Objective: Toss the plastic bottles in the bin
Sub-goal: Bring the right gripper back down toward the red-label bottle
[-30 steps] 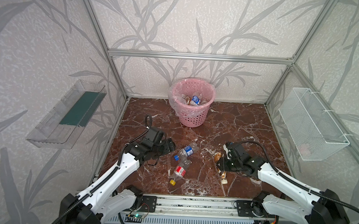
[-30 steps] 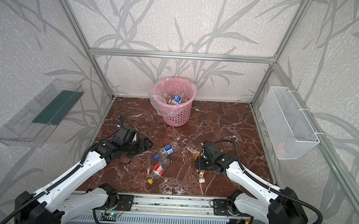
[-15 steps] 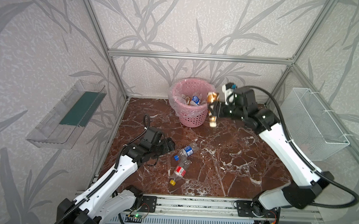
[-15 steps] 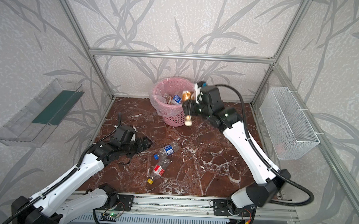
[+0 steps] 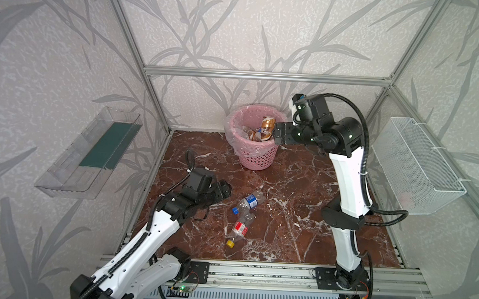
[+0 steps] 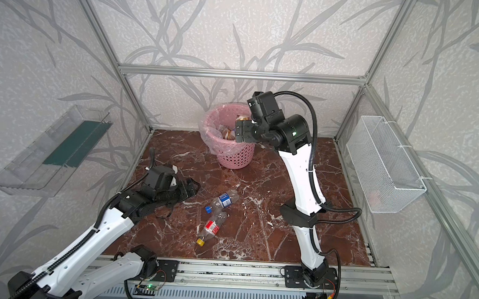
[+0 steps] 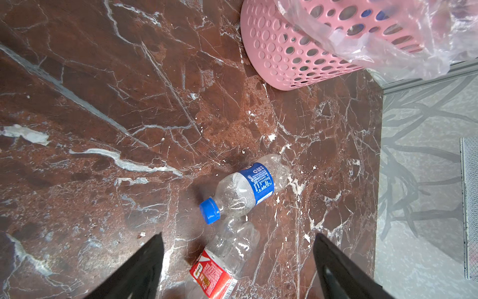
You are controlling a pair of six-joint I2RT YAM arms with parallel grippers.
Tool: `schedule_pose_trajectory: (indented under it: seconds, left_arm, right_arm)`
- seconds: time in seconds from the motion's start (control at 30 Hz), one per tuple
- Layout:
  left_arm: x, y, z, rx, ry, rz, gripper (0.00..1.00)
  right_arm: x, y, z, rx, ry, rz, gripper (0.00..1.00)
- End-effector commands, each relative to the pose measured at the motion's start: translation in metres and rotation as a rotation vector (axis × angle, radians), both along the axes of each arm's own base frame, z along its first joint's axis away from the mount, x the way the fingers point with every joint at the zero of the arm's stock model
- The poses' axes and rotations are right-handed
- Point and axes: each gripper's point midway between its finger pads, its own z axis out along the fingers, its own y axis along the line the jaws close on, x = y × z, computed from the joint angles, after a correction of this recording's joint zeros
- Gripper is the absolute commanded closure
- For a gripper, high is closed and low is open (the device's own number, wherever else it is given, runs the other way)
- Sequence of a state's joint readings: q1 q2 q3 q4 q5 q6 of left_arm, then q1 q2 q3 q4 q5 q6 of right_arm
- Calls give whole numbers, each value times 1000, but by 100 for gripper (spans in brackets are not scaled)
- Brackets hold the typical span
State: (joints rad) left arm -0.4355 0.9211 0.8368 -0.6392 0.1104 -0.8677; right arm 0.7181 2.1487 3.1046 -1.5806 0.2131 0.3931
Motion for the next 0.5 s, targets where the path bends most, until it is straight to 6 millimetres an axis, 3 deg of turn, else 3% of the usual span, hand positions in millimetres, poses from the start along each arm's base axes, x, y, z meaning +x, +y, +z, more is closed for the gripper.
schedule_pose_trajectory:
  seconds: [0.0,0.1,0.3,0.37,0.47]
  left_arm:
    - [-3,5,-7,6,4,15,10]
    - [-4,6,-9,5,2,19,10]
    - [-6,10,-10,23,7,15,10]
    - [-7,12,-12,24,10,17,10]
    - [-8,14,-14,25,14,20,10]
  right_arm:
    - [-29,-32,-28,-196,102,-20,7]
    - [-28,-38,-27,-211,98,-44,8]
    - [-28,-55,-61,-360,192,-107,8]
    - [-29,-59,-75,-288,168,-95,10]
    - [-39,-88,-111,-127,152,-114,14]
